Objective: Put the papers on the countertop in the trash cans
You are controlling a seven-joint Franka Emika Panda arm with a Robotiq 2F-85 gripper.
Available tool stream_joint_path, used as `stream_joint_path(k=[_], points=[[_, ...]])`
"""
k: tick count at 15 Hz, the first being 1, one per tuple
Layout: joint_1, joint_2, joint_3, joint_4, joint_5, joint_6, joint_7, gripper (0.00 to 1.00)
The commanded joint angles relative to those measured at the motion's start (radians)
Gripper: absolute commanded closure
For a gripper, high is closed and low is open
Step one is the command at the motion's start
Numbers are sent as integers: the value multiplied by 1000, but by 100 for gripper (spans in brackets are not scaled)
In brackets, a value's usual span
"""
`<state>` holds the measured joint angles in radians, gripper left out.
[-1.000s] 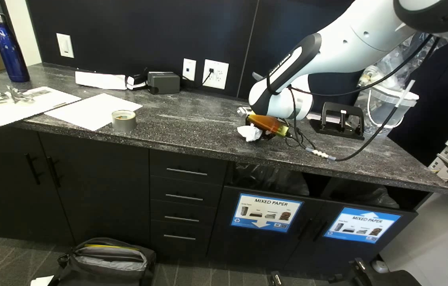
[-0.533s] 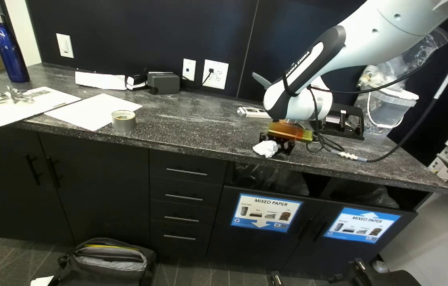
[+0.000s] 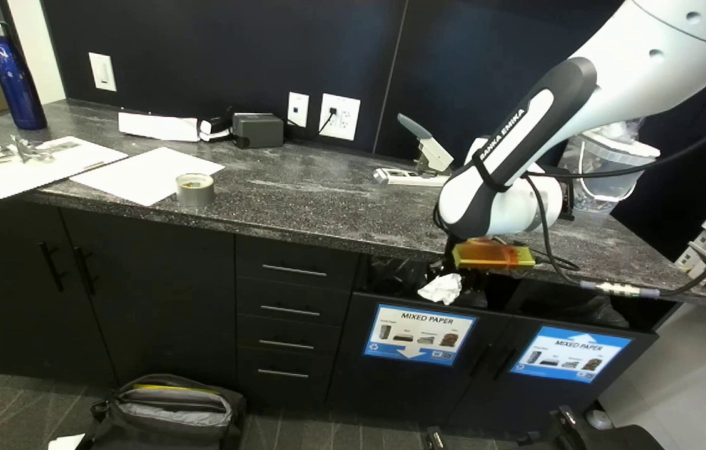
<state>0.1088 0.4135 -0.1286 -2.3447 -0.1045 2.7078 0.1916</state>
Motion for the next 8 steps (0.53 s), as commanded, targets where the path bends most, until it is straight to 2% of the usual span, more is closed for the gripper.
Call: stream_joint_path(k=[1, 2, 5, 7, 8], points=[[18, 28, -52, -77, -68, 194, 49, 92], [31, 47, -75, -87, -84, 249, 53, 92], [136, 155, -227, -88, -124, 464, 77, 93], [174, 234, -273, -83, -50, 589, 46, 93], [176, 269, -270, -74, -2, 639, 33, 93]])
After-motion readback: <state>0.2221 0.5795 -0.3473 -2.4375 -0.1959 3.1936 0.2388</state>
